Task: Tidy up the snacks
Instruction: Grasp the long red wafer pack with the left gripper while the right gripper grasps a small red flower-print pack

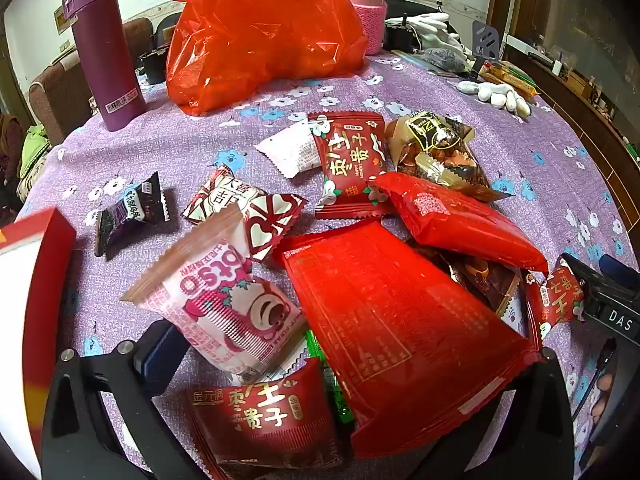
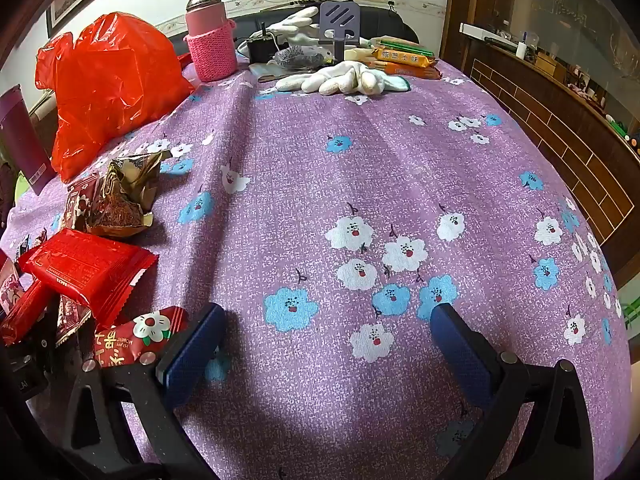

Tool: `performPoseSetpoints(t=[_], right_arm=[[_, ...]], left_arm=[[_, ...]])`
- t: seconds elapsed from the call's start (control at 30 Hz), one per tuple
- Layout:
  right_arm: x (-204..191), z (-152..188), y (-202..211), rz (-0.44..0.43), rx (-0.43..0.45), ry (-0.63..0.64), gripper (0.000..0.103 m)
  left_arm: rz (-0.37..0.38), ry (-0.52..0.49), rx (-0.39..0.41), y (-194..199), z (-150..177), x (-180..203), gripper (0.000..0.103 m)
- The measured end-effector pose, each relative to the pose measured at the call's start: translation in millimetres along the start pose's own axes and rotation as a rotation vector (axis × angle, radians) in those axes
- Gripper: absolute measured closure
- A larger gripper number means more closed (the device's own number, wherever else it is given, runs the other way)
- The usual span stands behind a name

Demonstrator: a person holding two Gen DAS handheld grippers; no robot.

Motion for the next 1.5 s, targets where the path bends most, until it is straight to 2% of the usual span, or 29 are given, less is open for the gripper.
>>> performPoseSetpoints(t=[0.6,0.67,0.73,0.77,0.83,0.87,0.93,1.0,1.1,1.23,1.4,1.5], right_arm=[[0.2,1.7,0.0,0.002,-0.007,-0.004,0.000],[0.9,5.1,1.2,-0.008,-0.020,0.004,0.000],[0.2,5.8,0.6,-0.036,-0.051,0.034,0.000],[-0.4,7.6,1.1,-0.053,-0.069,0.048,0.000],[2.3,11.0,4.8,-0.069,-0.079,0.014,0.000],[1.7,12.0,8.0,-0.093,-0.069,-0.005,0.000],[-7.8,11.3,20.4,-0.178,-0.035,-0.020,0.000],[-21.0,7.4,34.5,-0.206,-0.008,-0.006,0.000],[-48.4,-0.7,48.0,-0.219,0.006,0.055,0.000],[-75.4,-3.6,40.5,-0.225,-0.023,0.077,0.000],[-80.9,2.9,23.9,-0.189,-0.051,0.073,0.000],[-80.3,7.5,15.0,-0.182,-0.059,0.078,0.001]], left_arm=[[0.000,0.000,-0.001,0.3,0.2,-0.2,0.000],[0.011,-0.030,-0.020,2.1,3.6,0.7,0.000],[-0.023,-0.027,-0.025,8.2,7.6,-10.1,0.000],[-0.037,-0.033,-0.008,16.4,9.5,-14.5,0.000],[-0.052,-0.091,0.083,43.5,8.1,-16.9,0.000],[-0.077,-0.121,0.141,59.9,7.1,-21.1,0.000],[-0.109,-0.142,0.208,79.5,3.5,-29.0,0.000],[-0.131,-0.122,0.235,94.6,3.0,-46.1,0.000],[-0.145,-0.079,0.232,99.4,0.6,-66.7,0.000],[-0.112,-0.048,0.195,95.8,-0.1,-73.2,0.000],[-0.053,-0.018,0.134,85.6,1.9,-62.5,0.000],[-0.020,-0.028,0.109,78.1,-1.8,-38.4,0.000]])
Point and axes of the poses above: each gripper's, at about its wrist camera, not at the fingertips, and y roughly against the way its jaws point, x to its right, z to its underside, the point moved 10 cm from there along -y, roughly the way its jaws point, and after that the axes turned 10 degrees about y, right-handed, at the moved point
